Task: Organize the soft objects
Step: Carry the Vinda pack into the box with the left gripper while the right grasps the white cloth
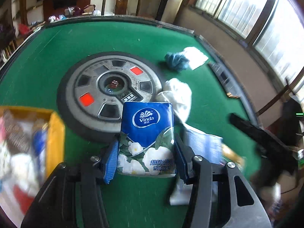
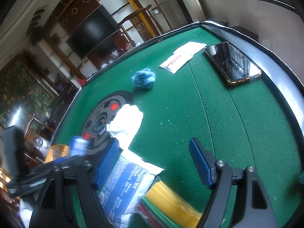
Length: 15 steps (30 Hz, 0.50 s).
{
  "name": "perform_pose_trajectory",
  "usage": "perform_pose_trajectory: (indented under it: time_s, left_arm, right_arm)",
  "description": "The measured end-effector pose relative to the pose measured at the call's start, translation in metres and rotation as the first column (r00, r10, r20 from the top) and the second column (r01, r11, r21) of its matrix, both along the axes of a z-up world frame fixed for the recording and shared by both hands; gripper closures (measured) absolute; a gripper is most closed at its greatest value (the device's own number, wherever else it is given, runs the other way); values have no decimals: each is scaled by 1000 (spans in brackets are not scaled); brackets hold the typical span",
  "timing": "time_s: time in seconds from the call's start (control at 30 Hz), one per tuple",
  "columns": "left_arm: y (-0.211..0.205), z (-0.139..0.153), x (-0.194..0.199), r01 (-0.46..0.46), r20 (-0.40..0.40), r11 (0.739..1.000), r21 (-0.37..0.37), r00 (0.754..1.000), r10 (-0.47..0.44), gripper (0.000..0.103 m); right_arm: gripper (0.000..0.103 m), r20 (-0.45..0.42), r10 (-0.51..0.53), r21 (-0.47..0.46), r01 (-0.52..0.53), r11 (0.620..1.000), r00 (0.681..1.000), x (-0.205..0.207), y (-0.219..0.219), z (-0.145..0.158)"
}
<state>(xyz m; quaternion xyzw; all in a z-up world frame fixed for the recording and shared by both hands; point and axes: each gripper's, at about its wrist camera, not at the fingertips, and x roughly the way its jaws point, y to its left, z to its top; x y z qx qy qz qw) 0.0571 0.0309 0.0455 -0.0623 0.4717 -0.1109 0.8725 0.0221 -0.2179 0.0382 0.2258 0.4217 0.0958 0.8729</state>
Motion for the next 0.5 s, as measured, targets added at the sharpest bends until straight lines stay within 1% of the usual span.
perform_pose_trajectory:
  time_s: [0.13,0.27,0.33,0.4,0.5]
  left_arm:
    - [32,23,-34,-13,32,993,-115,999,17,52]
    - [78,36,-75,-60,63,980,-190,995,73,52]
    - [102,37,-92,-95,74,975,-203,991,112,52]
    - [125,36,-109,-141,85,970,-199,983,160,52]
    - [164,32,-129,-218,80,959,-181,969,235,52]
  right_arm:
    - [32,-23,2,19,-1,1000,1000,2,-2,-6]
    - [32,-29,17,48,-16,999,999,1,-2,-9]
    - [32,-34,30,76,-28,997,999,1,-2,-8]
    - [32,-56,22,89,-17,996,998,4,-1,-4]
    - [32,-84,57,95,-49,994,995,18,15,8]
